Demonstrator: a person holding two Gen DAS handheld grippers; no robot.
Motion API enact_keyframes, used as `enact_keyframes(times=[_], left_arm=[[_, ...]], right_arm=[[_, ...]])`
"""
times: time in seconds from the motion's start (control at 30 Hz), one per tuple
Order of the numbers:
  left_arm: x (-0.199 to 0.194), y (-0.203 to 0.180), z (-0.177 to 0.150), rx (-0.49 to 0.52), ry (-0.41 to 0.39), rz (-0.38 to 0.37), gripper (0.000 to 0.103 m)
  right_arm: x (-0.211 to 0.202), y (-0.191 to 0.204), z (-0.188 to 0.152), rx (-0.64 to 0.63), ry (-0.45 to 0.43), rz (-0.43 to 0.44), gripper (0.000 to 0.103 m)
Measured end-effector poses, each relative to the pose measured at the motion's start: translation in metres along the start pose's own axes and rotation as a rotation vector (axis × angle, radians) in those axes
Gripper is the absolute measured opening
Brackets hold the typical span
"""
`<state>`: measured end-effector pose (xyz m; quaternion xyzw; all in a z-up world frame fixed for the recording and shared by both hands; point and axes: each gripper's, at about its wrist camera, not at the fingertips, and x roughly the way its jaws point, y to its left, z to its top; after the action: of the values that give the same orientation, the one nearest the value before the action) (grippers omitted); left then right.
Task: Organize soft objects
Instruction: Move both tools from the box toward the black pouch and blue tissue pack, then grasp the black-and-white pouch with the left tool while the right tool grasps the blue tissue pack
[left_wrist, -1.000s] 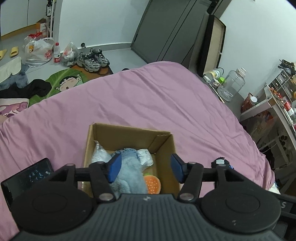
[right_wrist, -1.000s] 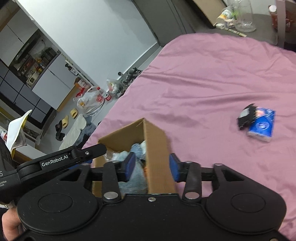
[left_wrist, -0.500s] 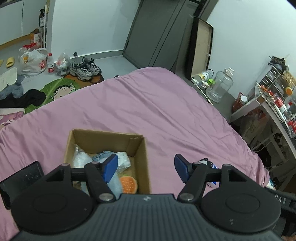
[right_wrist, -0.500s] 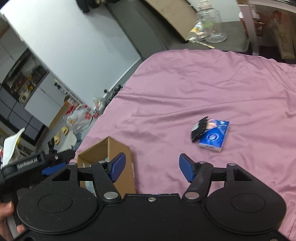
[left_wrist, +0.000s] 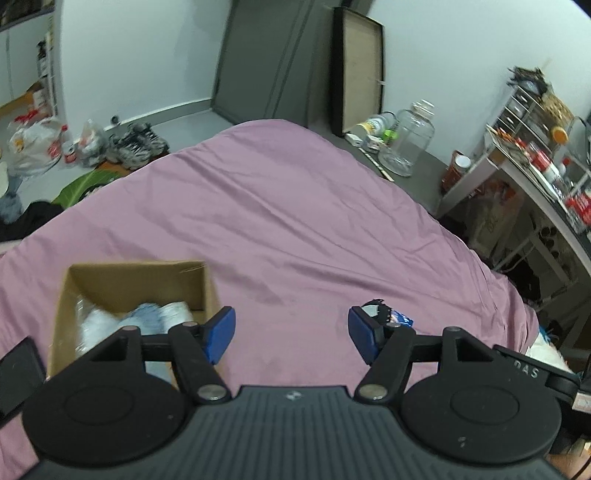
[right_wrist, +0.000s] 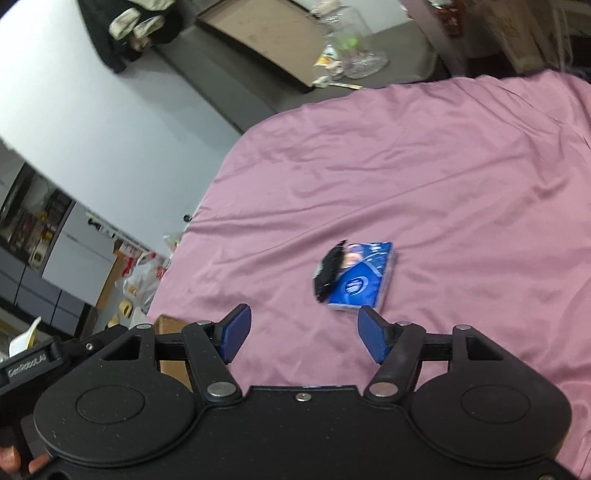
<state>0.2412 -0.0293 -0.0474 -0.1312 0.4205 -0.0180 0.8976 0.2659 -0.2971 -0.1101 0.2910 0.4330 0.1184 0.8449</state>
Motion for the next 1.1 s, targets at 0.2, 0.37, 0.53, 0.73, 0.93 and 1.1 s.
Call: enact_keyframes(times=[0.2, 0.37, 0.53, 0.73, 0.93, 1.1], left_arm=[[0.019, -0.021, 0.006, 0.01, 0.033, -0.034, 0.066], [0.038, -0.045, 0.012, 0.056, 0.056, -0.01, 0.066], [0.069, -0.065, 0.015, 0.077, 0.1, -0.024, 0.066], [0.105, -0.085, 0.012, 0.11, 0.153, -0.027, 0.063], [0.132, -0.1, 0.011, 0.141, 0.189, -0.02, 0.063], [0.158, -0.105, 0.008, 0.144, 0.253, -0.02, 0.062]], right_arm=[[0.012, -0.026, 0.007, 0.065, -0.026, 0.01, 0.063], [0.027, -0.045, 0.01, 0.111, -0.002, 0.02, 0.061], [0.042, -0.056, 0.012, 0.138, 0.022, 0.04, 0.055], [0.061, -0.066, 0.014, 0.163, 0.054, 0.057, 0.05], [0.075, -0.076, 0.016, 0.182, 0.091, 0.075, 0.05], [0.085, -0.081, 0.016, 0.202, 0.118, 0.084, 0.05]])
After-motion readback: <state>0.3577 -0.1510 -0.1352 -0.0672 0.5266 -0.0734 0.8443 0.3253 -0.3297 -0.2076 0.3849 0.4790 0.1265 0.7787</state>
